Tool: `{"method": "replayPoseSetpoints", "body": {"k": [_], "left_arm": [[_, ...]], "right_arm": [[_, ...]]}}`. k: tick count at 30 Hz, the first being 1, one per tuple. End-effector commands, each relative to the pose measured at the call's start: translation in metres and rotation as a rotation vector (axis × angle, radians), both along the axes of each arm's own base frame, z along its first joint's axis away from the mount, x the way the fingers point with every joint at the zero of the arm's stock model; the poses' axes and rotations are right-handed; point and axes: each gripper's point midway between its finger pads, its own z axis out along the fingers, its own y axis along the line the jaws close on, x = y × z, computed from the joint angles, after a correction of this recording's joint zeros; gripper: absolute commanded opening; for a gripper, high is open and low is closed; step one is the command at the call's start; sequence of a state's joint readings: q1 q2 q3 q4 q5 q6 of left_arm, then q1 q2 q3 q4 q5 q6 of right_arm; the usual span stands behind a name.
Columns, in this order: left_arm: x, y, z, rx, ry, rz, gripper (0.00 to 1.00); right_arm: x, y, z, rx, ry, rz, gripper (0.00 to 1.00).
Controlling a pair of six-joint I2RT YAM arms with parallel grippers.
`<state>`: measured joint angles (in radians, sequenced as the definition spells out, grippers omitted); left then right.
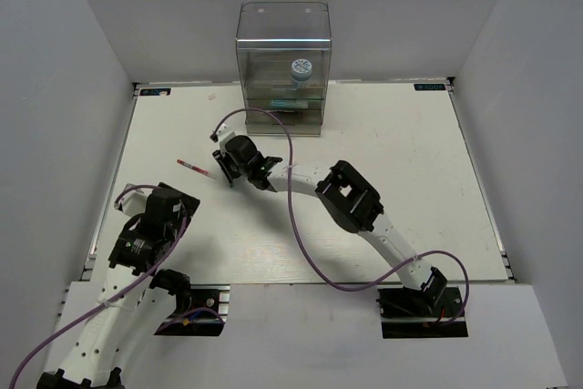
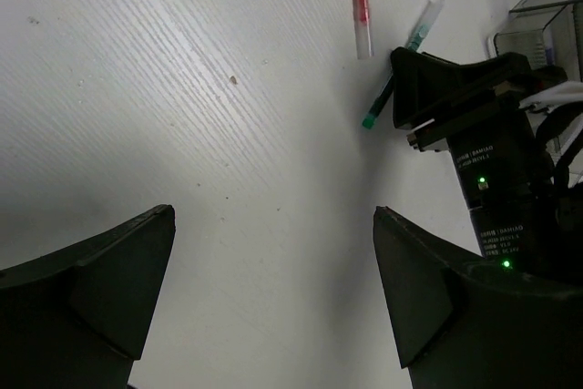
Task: Sort the stationery into containers
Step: Pick up the pen from the center of the board, then place the pen in the drawer.
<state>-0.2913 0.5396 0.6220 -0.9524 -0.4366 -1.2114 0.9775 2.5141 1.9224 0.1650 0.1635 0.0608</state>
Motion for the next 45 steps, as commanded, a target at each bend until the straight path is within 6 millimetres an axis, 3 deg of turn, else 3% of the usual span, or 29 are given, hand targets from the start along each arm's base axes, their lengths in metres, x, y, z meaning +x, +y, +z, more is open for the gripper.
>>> {"method": "replayPoseSetpoints", "body": {"k": [1,2,6,7,8,9,10,11,12,13,16,17,19,20,24,25,29,30,32,33,34,35,36,38,39,41,42,43,45], "left_arm": [[-0.002,0.000,0.006,-0.022,0.006,0.033,1.00],[-0.001,0.000,0.006,-0.031,0.003,0.041,1.00],[0.007,-0.004,0.001,-0.053,-0.004,0.048,1.00],[0.013,-0.008,0.003,-0.070,-0.030,0.040,1.00],[0.015,-0.009,-0.002,-0.071,-0.033,0.040,1.00],[0.018,-0.011,-0.005,-0.085,-0.030,0.042,1.00],[0.021,-0.012,-0.007,-0.086,-0.033,0.042,1.00],[0.028,-0.014,-0.011,-0.087,-0.035,0.042,1.00],[0.031,-0.013,-0.012,-0.075,-0.032,0.052,1.00],[0.037,-0.015,-0.019,-0.067,-0.008,0.052,1.00],[0.049,-0.016,-0.024,-0.027,0.031,0.038,1.00],[0.057,-0.019,-0.020,-0.024,0.021,0.031,1.00],[0.069,-0.024,-0.028,-0.001,0.064,0.002,1.00],[0.077,-0.029,-0.027,-0.004,0.054,-0.017,1.00],[0.096,-0.031,-0.037,0.039,0.119,-0.035,1.00],[0.106,-0.034,-0.029,0.044,0.110,-0.044,1.00],[0.114,-0.028,-0.049,0.118,0.245,-0.019,1.00],[0.121,-0.030,-0.045,0.118,0.244,-0.018,1.00],[0.125,-0.028,-0.048,0.125,0.274,-0.010,1.00],[0.132,-0.030,-0.045,0.134,0.271,-0.022,1.00],[0.134,-0.029,-0.053,0.140,0.301,-0.029,1.00],[0.137,-0.029,-0.054,0.130,0.309,-0.028,1.00],[0.141,-0.029,-0.052,0.135,0.311,-0.035,1.00],[0.143,-0.025,-0.061,0.132,0.342,-0.023,1.00],[0.147,-0.028,-0.059,0.123,0.338,-0.027,1.00],[0.154,-0.025,-0.058,0.127,0.339,-0.024,1.00],[0.154,-0.022,-0.058,0.125,0.339,-0.015,1.00],[0.154,-0.022,-0.060,0.128,0.351,-0.015,1.00],[0.156,-0.018,-0.060,0.133,0.362,-0.011,1.00]], "right_arm": [[-0.021,-0.030,-0.029,-0.151,0.034,0.021,0.40],[-0.020,-0.034,-0.023,-0.150,0.030,0.018,0.40],[-0.037,-0.070,-0.035,-0.233,0.056,0.046,0.27],[-0.035,-0.073,-0.012,-0.207,0.036,0.049,0.25],[-0.043,-0.074,-0.012,-0.202,0.055,0.087,0.21],[-0.054,-0.086,-0.026,-0.235,0.087,0.109,0.19],[-0.052,-0.089,-0.004,-0.209,0.074,0.112,0.18],[-0.058,-0.090,-0.001,-0.188,0.101,0.155,0.13],[-0.062,-0.106,-0.013,-0.223,0.133,0.151,0.10],[-0.067,-0.102,0.009,-0.184,0.120,0.209,0.00],[-0.067,-0.119,0.021,-0.195,0.098,0.255,0.00],[-0.063,-0.122,0.042,-0.173,0.064,0.256,0.00],[-0.056,-0.131,0.053,-0.166,0.035,0.285,0.00],[-0.052,-0.133,0.078,-0.142,-0.017,0.296,0.00],[-0.029,-0.146,0.125,-0.097,-0.132,0.347,0.00],[-0.029,-0.154,0.125,-0.133,-0.143,0.374,0.00],[-0.003,-0.171,0.154,-0.153,-0.249,0.447,0.00],[-0.002,-0.175,0.146,-0.177,-0.232,0.463,0.00],[0.015,-0.182,0.158,-0.210,-0.298,0.511,0.00],[0.020,-0.186,0.146,-0.238,-0.291,0.531,0.00],[0.034,-0.191,0.160,-0.242,-0.337,0.545,0.00],[0.037,-0.194,0.159,-0.261,-0.354,0.569,0.00],[0.046,-0.197,0.142,-0.279,-0.332,0.576,0.00],[0.061,-0.201,0.134,-0.331,-0.364,0.610,0.00],[0.075,-0.202,0.148,-0.337,-0.409,0.598,0.00],[0.088,-0.208,0.124,-0.382,-0.406,0.637,0.00],[0.096,-0.205,0.134,-0.388,-0.444,0.638,0.00],[0.103,-0.209,0.118,-0.408,-0.439,0.651,0.00],[0.111,-0.206,0.120,-0.422,-0.481,0.668,0.00]]}}
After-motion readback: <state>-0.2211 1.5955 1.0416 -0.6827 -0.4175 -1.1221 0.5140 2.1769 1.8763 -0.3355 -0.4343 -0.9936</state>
